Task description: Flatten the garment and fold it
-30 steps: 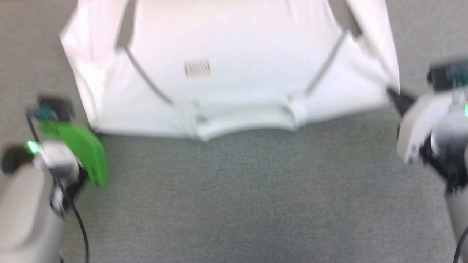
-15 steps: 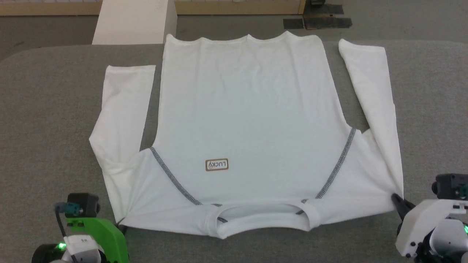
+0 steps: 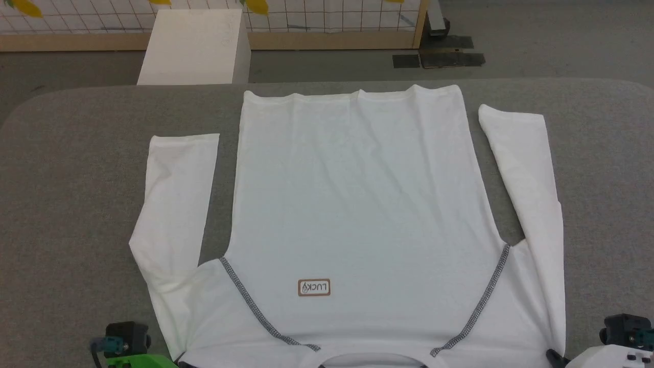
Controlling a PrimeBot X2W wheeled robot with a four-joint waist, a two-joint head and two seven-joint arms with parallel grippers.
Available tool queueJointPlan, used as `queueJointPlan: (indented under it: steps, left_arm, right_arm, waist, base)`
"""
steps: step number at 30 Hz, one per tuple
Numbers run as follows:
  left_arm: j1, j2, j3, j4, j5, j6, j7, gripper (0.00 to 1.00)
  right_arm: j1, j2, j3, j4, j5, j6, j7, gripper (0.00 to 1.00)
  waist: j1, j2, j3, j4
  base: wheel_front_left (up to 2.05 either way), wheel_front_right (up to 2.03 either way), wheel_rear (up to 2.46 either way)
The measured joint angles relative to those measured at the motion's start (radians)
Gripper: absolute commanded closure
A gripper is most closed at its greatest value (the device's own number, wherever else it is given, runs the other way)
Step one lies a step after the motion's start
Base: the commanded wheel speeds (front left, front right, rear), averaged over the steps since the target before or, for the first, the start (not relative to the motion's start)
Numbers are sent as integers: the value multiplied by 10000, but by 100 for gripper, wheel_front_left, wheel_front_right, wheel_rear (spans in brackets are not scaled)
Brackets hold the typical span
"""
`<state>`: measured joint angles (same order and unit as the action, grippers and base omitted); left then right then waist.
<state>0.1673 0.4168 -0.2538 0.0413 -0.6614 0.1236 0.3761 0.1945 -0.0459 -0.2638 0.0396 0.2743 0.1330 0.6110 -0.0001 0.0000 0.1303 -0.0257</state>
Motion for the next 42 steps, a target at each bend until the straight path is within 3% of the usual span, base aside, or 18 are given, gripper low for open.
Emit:
queueJointPlan:
  steps: [2,4,5,11,16,22,27,34,42]
  left_arm:
    - [-1,-98,-52,100,12,-8,-182,100]
    - [-4,-213,-69,128,17,-6,-370,0]
    - [-4,-278,-69,127,13,-8,-468,0]
    - [0,-569,-17,-176,29,-75,-1183,0]
    - [-5,-516,439,-938,324,178,-2136,0]
    - [-343,-295,918,-1340,1193,447,-3551,0]
    - [-1681,247,953,-591,1864,117,-4247,0]
    - [-4448,920,696,1172,2111,-729,-3684,0]
    - [-7445,1825,980,2663,1572,-1327,-1283,0]
  right_arm:
    - [-25,-19,56,234,12,0,-282,100]
    - [-48,-36,125,355,27,0,-552,42]
    - [-48,-42,184,370,59,-2,-683,0]
    - [-46,-36,165,-228,-17,-8,-1519,0]
    - [-84,-38,-130,-1043,-228,-8,-2556,0]
    - [-476,-36,65,-1551,-685,-8,-4268,0]
    - [-904,-127,564,-1584,-905,-8,-5350,0]
    - [-1963,-516,1342,-1452,-918,-8,-6050,0]
    - [-3081,-583,2010,-1275,-825,-8,-6324,0]
  waist:
    - [0,0,-36,-2]
    - [0,0,-73,2]
    - [0,0,-100,3]
    - [1,0,-332,33]
    - [0,0,-452,69]
    - [0,0,-388,57]
    - [1,0,-62,67]
    - [1,0,840,-37]
    - [2,0,2173,-463]
  base:
    - [0,0,0]
    - [0,0,0]
    - [0,0,0]
    - [0,0,0]
    - [0,0,0]
    - [0,0,0]
    - [0,0,0]
    - [0,0,0]
    - [0,0,0]
